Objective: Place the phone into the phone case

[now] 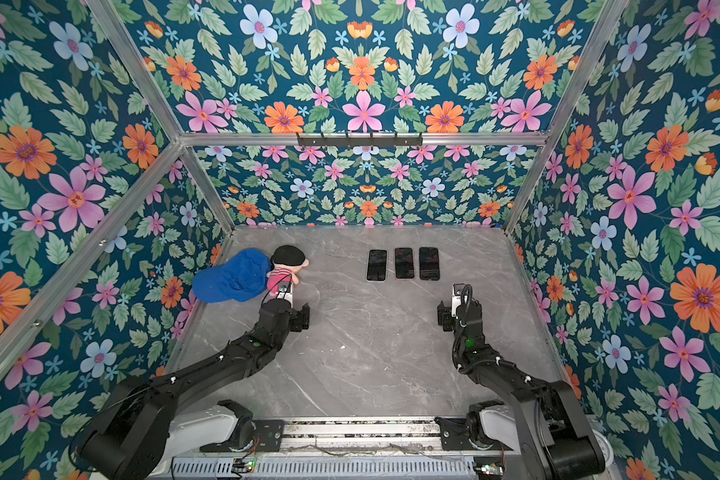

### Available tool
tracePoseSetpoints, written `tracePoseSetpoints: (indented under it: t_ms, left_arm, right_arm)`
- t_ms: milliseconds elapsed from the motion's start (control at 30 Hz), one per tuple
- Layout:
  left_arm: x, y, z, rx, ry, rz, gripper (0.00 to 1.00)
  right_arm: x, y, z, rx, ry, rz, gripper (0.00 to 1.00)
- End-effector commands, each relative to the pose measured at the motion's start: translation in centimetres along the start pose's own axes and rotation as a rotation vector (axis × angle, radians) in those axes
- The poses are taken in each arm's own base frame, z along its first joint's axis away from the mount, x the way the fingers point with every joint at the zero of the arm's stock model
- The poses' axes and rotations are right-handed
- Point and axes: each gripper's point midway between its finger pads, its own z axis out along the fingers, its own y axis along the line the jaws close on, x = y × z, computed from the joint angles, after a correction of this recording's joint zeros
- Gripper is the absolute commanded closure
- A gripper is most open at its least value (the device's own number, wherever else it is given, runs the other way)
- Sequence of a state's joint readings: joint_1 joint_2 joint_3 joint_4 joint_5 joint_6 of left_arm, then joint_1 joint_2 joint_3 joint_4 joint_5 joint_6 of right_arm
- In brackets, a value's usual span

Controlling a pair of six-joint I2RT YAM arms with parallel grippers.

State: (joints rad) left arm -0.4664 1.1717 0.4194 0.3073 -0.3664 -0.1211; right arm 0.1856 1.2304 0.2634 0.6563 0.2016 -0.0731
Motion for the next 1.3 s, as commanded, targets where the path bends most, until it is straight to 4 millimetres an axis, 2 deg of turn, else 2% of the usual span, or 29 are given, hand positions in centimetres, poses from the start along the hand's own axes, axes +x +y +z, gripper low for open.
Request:
tracePoseSetpoints:
  t_ms: [0,100,167,267,400,533,567,600,633,700,733,767,900,1267]
  left_arm:
    - [-2.8,3.1,0.3,-0.107,-0.082,0.034,0.12]
    - [-1.8,6.6,2.2,-0.123,-0.056,-0.060,0.12]
    - [-1.5,7.9,3.3,-0.100,-0.079,-0.132,0.14]
    - [-1.3,9.8,4.7,-0.163,-0.108,-0.141,0.14]
    - [-1.3,10.5,5.7,-0.165,-0.147,-0.122,0.14]
    - [-2.4,11.9,5.4,-0.129,-0.264,-0.195,0.14]
    - [-1.8,12.1,5.6,-0.117,-0.258,-0.209,0.15]
    - [-2.1,11.9,5.7,-0.103,-0.283,-0.196,0.14]
    - [-1.8,11.0,5.8,-0.055,-0.272,-0.171,0.14]
    - [-1.7,10.8,5.5,-0.047,-0.304,-0.157,0.11]
    - [-0.8,10.6,5.5,-0.043,-0.286,-0.158,0.10]
    - [-1.3,10.7,5.1,-0.049,-0.337,-0.164,0.09]
    - [-1.3,11.1,5.3,-0.070,-0.331,-0.169,0.01]
    - [-1.2,11.1,5.4,-0.076,-0.318,-0.165,0.00]
  right_arm:
    - [-2.7,0.2,0.9,-0.007,-0.125,-0.029,0.18]
    - [-2.5,-0.5,1.7,0.016,-0.097,-0.001,0.21]
    - [-2.2,-0.9,1.8,-0.035,-0.085,0.048,0.24]
    - [-1.9,-2.0,2.1,-0.036,-0.083,0.107,0.24]
    - [-1.0,-2.7,2.9,-0.047,-0.070,0.159,0.23]
    - [-0.9,-2.8,3.0,-0.042,-0.069,0.163,0.18]
    - [-0.8,-2.8,3.0,-0.042,-0.066,0.163,0.16]
    - [-0.8,-2.8,3.0,-0.043,-0.063,0.162,0.03]
    - [-0.9,-2.8,3.0,-0.043,-0.067,0.163,0.01]
    - [-0.8,-2.9,3.0,-0.041,-0.065,0.162,0.01]
    - [-0.8,-2.8,3.0,-0.041,-0.067,0.162,0.01]
    - [-0.8,-3.1,2.9,-0.029,-0.068,0.166,0.01]
    - [-0.7,-3.2,3.1,-0.026,-0.058,0.176,0.01]
    - [-0.6,-3.4,3.3,-0.060,-0.045,0.208,0.01]
